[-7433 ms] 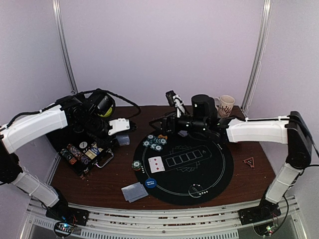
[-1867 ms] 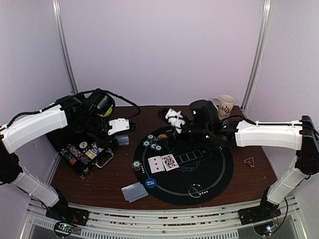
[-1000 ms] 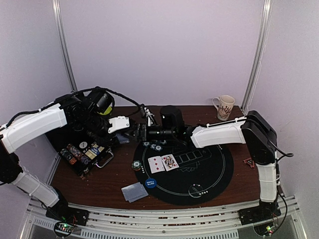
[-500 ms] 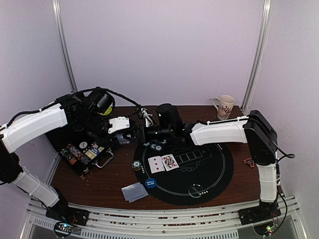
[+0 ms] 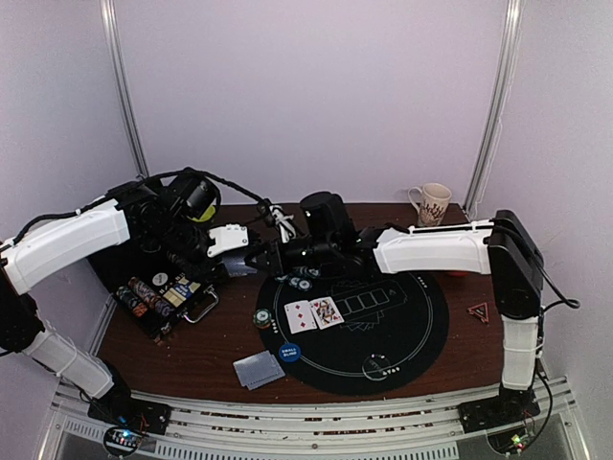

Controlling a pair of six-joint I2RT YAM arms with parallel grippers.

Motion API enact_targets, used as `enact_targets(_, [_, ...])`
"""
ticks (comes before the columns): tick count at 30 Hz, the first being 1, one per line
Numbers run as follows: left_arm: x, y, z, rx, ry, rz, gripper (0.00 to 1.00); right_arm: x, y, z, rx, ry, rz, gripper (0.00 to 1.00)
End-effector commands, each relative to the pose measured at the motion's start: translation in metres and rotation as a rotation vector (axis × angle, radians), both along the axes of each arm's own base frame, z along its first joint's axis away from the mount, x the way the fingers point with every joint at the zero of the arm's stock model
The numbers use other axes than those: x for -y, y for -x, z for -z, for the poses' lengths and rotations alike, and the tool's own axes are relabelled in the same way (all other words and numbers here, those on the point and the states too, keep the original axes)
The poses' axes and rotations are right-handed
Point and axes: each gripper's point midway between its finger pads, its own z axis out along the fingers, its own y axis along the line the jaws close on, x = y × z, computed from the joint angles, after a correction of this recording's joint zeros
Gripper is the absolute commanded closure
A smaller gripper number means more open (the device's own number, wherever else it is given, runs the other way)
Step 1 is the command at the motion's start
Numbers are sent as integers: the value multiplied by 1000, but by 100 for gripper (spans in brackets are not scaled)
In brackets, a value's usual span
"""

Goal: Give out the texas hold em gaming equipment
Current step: Pick up the poker card from the face-down deck piles, then flop the poker card in the community card area.

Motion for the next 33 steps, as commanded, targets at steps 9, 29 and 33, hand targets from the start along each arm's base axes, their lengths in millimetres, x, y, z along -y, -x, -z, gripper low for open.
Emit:
enact_targets(9, [2, -5, -4, 31, 19, -1, 54, 59, -2, -30, 109, 156, 42, 100])
enact_targets(29, [2, -4, -4, 26, 27, 3, 54, 257, -79, 45, 958, 1115, 220, 100])
enact_targets(33, [3, -4, -4, 22, 31, 3, 54, 242, -76, 78, 1064, 1199, 93, 100])
